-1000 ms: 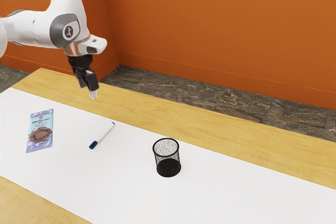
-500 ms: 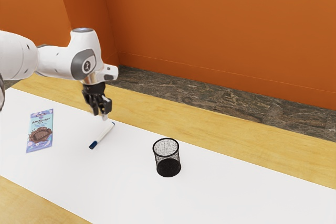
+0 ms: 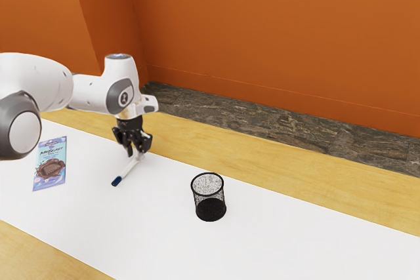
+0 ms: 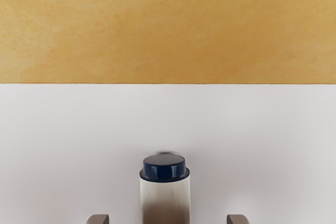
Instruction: Put the marker into the pen holder.
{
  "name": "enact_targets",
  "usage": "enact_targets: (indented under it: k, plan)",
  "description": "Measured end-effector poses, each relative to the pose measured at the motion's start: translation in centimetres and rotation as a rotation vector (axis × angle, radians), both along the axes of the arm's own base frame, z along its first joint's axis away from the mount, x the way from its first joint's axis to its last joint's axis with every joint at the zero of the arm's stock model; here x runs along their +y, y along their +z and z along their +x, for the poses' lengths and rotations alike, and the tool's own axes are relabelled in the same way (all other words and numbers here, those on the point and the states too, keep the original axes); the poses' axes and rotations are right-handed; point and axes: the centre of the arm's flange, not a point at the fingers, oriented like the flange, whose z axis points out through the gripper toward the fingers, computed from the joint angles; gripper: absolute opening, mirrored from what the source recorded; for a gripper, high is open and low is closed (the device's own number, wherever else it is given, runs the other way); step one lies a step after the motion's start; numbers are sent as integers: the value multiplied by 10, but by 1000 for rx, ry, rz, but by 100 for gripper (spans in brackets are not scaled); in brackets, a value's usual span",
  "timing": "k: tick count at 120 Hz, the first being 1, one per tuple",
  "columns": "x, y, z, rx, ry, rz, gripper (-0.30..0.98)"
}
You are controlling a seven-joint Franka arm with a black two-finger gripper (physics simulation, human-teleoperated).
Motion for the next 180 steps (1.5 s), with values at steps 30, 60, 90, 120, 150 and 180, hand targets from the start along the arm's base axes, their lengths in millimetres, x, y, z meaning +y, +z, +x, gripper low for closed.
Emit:
enact_targets:
  k: [30, 60, 90, 120, 150, 180]
  plan:
    - [-1, -10, -1, 11, 43, -1, 18]
    - [-1, -5, 0, 3, 67, 9, -4]
    - [-49, 126, -22, -147, 25, 15, -9]
    - [-175, 210, -49, -261, -153, -10, -10]
    - [-258, 220, -56, -281, -257, -45, -8]
    - [-300, 202, -45, -269, -290, -57, -7]
